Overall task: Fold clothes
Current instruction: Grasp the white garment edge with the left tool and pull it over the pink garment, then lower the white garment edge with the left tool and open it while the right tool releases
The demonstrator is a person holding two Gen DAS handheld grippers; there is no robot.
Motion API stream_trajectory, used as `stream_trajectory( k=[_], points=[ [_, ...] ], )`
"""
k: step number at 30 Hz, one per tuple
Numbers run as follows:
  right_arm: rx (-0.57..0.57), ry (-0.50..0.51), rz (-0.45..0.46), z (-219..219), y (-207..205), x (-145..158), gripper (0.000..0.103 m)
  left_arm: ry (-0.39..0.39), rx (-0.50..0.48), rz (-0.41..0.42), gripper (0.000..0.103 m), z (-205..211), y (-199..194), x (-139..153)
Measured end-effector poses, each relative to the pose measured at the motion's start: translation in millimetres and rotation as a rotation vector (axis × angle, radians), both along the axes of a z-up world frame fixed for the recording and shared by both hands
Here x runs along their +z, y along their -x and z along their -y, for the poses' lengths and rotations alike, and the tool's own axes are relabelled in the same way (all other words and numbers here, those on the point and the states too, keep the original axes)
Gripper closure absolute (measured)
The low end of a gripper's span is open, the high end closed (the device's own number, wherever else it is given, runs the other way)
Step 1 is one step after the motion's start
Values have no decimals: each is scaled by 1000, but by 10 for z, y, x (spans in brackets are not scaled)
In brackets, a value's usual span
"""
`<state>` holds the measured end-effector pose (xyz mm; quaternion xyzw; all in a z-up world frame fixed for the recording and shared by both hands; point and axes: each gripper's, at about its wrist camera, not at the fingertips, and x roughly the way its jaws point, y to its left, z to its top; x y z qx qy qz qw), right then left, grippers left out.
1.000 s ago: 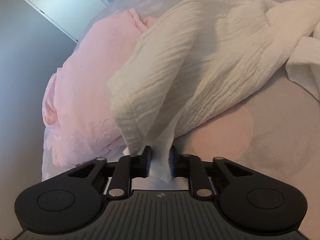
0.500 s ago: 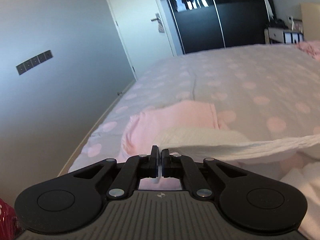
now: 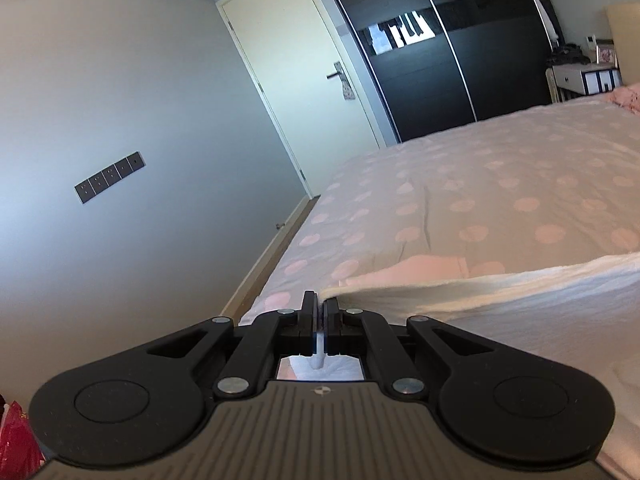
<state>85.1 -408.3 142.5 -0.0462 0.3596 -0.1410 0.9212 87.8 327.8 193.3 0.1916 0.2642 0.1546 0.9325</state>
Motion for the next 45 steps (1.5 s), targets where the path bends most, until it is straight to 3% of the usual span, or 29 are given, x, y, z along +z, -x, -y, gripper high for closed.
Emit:
stream_trajectory(
  k=[6,15,19,23,25,27,28,31,39,45],
  points=[
    [7,62,-41,-109,-522,-220,90,-85,16,-119,102,93,-775,-445],
    [13,119,-88,-164,-1438,-662,90,-171,32,-213,102,231,-2005,-1130],
    [16,134,-120,-168,-1743,-881,90,-201,28,-254,101,302,-2337,-1513],
    [23,173,-135,-193,-1890,-1030,86,-168,28,-272,90,303,-2458,-1768],
    [21,178,-126,-198,-1900,-1049,83,-166,32,-254,82,290,-2439,-1804],
    [22,178,-118,-212,-1875,-1029,79,-149,55,-215,62,263,-2374,-1762],
    [20,175,-112,-211,-1854,-1003,69,-131,64,-196,60,241,-2331,-1719],
    [15,140,-79,-209,-1732,-866,57,-61,86,-154,59,202,-2144,-1516],
    [43,-11,-54,-325,-1168,-508,54,74,20,-110,53,399,-1274,-1068],
    [102,-70,-83,-464,-610,-406,48,235,-51,-137,50,691,-566,-977]
  ],
)
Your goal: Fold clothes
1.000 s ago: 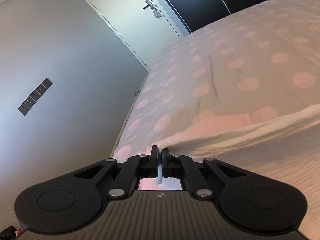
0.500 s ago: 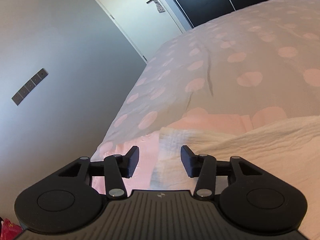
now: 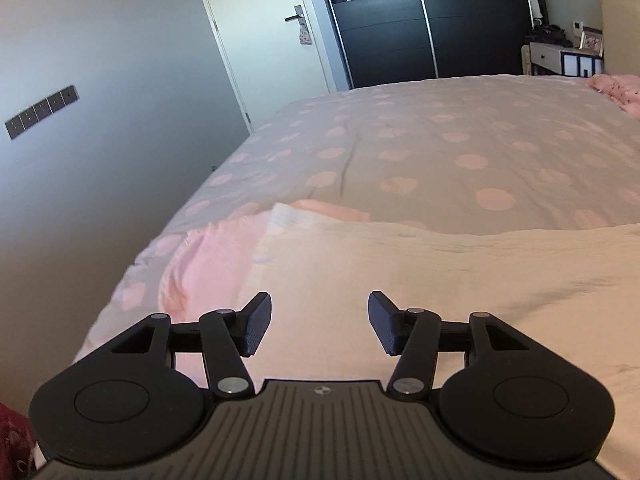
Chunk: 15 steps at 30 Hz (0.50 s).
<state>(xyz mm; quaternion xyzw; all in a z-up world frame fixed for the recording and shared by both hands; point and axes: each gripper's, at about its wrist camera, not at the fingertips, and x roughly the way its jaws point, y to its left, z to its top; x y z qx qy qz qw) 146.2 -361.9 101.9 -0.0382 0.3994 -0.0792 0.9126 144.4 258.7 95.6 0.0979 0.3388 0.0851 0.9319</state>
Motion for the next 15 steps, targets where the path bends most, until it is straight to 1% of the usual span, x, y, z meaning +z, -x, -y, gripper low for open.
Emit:
stream_trajectory(
  k=[3,8,11,15],
  points=[
    [27,-20,-23,-76,324,-21,45,45,-37,-30,50,160,268,-27],
    [31,-98,-55,-113,833,-180,44,117,-73,-48,50,382,639,-121],
    [23,-141,-82,-120,1087,-328,45,172,-86,-69,49,483,840,-259],
    [9,-187,-124,-131,1343,-576,45,262,-78,-122,49,538,1033,-500]
  ],
)
